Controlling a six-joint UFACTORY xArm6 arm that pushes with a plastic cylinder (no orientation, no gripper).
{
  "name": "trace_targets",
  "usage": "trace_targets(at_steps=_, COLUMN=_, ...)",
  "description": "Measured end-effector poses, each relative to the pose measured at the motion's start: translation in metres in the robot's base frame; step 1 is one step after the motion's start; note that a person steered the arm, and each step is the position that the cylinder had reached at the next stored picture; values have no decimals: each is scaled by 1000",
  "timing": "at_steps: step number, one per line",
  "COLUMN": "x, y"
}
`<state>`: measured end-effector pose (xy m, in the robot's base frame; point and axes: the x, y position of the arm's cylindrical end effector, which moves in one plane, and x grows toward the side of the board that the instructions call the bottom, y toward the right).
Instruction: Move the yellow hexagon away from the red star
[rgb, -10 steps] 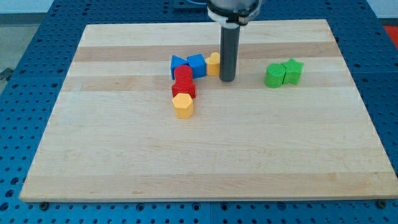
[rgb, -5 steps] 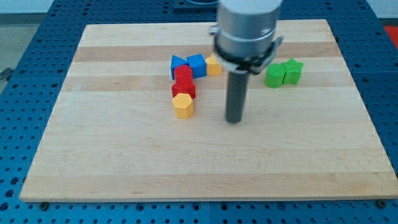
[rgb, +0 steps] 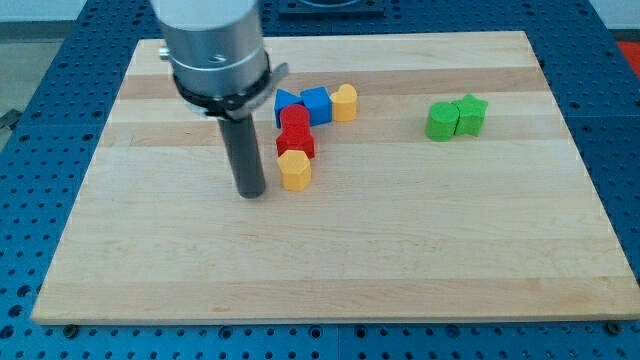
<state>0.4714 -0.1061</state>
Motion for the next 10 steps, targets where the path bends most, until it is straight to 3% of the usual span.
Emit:
trace_targets(at_steps=1, x=-9, y=3)
trace_targets(at_steps=5, x=-32, y=247)
trace_targets(at_steps=6, x=-32, y=236)
trace_targets(at_steps=7, x=-23, y=183)
trace_targets(at_steps=8, x=7, y=179)
trace_targets(at_steps=9, x=26, y=209)
trace_targets(at_steps=10, x=17, y=247)
